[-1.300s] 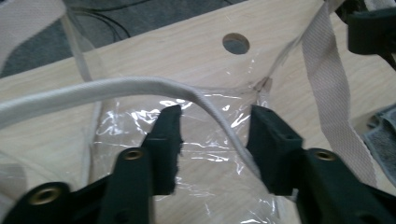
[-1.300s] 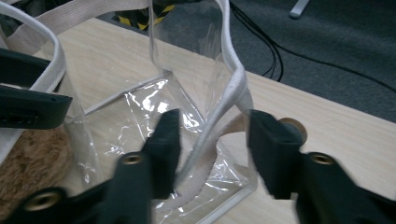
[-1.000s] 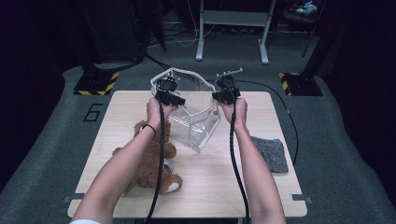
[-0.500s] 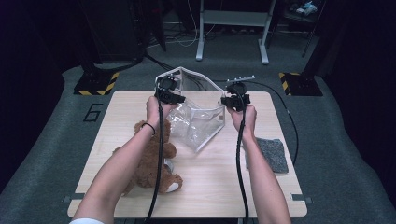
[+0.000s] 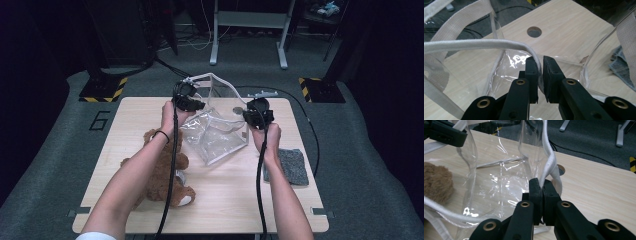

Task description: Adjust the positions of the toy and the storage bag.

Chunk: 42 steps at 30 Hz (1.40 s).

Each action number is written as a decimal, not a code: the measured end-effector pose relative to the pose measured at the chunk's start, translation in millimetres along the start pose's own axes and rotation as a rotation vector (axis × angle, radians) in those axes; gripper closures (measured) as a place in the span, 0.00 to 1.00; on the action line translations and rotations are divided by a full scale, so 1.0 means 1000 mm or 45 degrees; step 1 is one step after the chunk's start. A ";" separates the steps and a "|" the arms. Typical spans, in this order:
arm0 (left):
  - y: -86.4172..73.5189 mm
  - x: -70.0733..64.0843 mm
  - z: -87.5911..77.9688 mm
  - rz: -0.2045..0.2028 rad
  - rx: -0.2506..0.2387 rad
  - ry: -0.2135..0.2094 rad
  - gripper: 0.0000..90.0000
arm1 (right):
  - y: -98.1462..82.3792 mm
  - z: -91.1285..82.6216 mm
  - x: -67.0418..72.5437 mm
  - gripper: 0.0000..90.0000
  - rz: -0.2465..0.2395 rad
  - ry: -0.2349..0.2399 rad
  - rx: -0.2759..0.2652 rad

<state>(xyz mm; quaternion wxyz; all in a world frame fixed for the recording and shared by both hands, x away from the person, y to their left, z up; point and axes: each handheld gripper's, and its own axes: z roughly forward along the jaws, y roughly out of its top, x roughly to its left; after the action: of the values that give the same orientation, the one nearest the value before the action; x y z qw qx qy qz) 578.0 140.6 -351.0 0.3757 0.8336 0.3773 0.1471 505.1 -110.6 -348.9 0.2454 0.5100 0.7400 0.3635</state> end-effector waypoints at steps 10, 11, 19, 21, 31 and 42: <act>-0.002 0.001 -0.001 0.022 0.009 -0.064 0.91 | -0.014 -0.009 0.006 0.93 -0.017 0.040 0.004; -0.003 0.000 -0.002 0.028 0.018 -0.066 0.89 | -0.012 -0.009 0.005 0.84 -0.027 0.068 0.000; -0.009 -0.001 -0.002 -0.010 0.041 -0.084 0.71 | 0.007 -0.009 -0.004 0.51 -0.064 0.149 -0.020; -0.009 0.000 -0.004 -0.030 0.042 -0.058 0.65 | 0.012 -0.012 -0.006 0.47 -0.065 0.132 -0.039; -0.009 0.001 -0.007 -0.108 0.053 -0.071 0.71 | 0.043 0.018 -0.018 0.49 -0.037 0.145 0.009; -0.008 0.000 -0.009 -0.088 0.051 -0.095 0.92 | 0.044 0.034 -0.023 0.97 0.004 0.211 0.035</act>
<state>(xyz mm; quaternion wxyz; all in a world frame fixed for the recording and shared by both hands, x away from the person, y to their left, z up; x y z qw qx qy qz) 568.9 148.7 -350.8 0.3776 0.8322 0.3946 0.0953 564.3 -113.1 -335.5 0.1756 0.4827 0.7618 0.3947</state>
